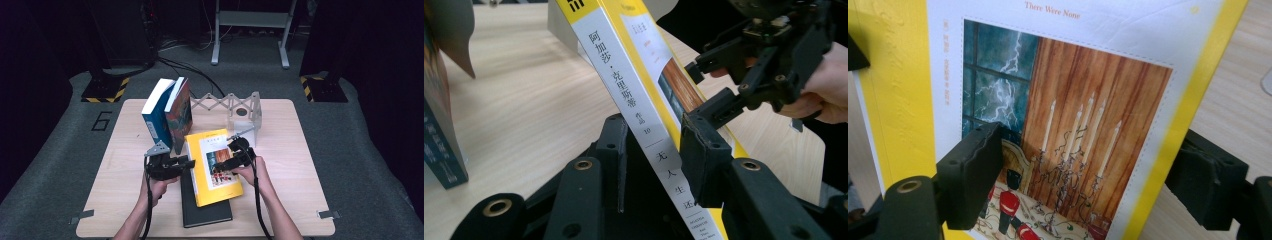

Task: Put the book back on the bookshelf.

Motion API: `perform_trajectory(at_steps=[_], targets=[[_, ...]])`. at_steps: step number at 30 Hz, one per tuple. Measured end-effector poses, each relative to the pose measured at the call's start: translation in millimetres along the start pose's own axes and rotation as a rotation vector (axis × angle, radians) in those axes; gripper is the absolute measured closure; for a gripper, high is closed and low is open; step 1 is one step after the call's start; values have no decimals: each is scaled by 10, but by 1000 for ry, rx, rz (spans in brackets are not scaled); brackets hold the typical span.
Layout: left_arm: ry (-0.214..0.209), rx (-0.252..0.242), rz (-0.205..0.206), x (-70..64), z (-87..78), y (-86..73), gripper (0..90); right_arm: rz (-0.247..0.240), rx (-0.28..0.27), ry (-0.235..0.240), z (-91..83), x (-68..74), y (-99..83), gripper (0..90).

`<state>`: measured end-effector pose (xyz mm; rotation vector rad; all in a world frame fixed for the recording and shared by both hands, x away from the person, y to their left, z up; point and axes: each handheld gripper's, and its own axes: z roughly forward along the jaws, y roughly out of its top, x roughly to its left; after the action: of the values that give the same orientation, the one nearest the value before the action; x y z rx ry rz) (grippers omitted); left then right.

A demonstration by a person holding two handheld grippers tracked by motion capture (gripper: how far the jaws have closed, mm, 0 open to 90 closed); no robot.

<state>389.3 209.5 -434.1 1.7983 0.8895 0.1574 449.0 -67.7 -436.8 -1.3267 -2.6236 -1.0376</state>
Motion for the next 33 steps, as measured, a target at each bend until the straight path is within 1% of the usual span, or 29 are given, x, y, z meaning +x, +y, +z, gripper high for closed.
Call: perform_trajectory(at_steps=[1, 2, 4, 5, 6, 8, 9, 10, 11, 12, 13, 14, 15, 17, 18, 19, 20, 21, 23, 25, 26, 28, 30, 32, 33], targets=[[-3, 3, 4, -3, -5, 10, 648, 11, -8, 15, 6, -17, 1, 193], [-1, 0, 12, -6, -1, 15, 649, 29, -31, 32, 10, -45, 1, 191], [-5, -3, 27, -17, 2, 29, 654, 34, -29, 53, 27, -71, 7, 185], [-4, 1, 37, -28, 1, 41, 654, 33, -39, 60, 43, -75, 12, 187], [-3, -3, 41, -37, 4, 48, 655, 27, -36, 60, 47, -72, 18, 192], [-2, -3, 56, -39, -4, 62, 656, 17, -51, 32, 32, -53, 25, 225], [1, -11, 55, -37, -16, 69, 660, 17, -64, 25, 17, -47, 24, 266], [0, -10, 69, -28, -29, 82, 663, 12, -80, 16, -14, -56, 21, 308], [-3, -18, 63, -27, -37, 89, 667, 17, -99, 15, -26, -55, 17, 328], [2, -18, 73, -26, -43, 102, 672, 16, -109, 13, -41, -50, 17, 345], [3, -20, 78, -29, -46, 112, 673, 2, -115, -3, -54, -46, 20, 362], [2, -23, 86, -30, -53, 123, 675, 5, -120, -8, -61, -28, 23, 368], [8, -22, 101, -31, -64, 140, 678, -1, -134, -18, -66, -21, 24, 383], [10, -37, 112, -31, -80, 161, 686, -10, -160, -34, -92, -11, 28, 412], [9, -34, 117, -27, -91, 172, 692, -9, -176, -44, -117, 11, 29, 423], [11, -44, 115, -33, -98, 183, 697, -21, -188, -55, -133, 17, 32, 436], [9, -44, 112, -40, -103, 191, 703, -20, -206, -63, -155, 37, 33, 447], [13, -48, 122, -39, -109, 207, 706, -32, -215, -70, -167, 38, 38, 454], [7, -41, 125, -43, -127, 226, 715, -49, -246, -91, -197, 66, 48, 472], [10, -44, 130, -41, -137, 241, 720, -66, -268, -104, -224, 83, 54, 487], [12, -42, 135, -42, -146, 253, 723, -68, -277, -108, -236, 96, 53, 494], [15, -39, 134, -55, -161, 266, 727, -84, -299, -127, -260, 125, 54, 508], [11, -43, 143, -63, -175, 278, 732, -100, -320, -141, -282, 156, 48, 515], [16, -44, 162, -83, -198, 294, 738, -123, -344, -162, -308, 187, 47, 525], [19, -51, 162, -100, -208, 301, 742, -132, -355, -170, -319, 200, 48, 526]])
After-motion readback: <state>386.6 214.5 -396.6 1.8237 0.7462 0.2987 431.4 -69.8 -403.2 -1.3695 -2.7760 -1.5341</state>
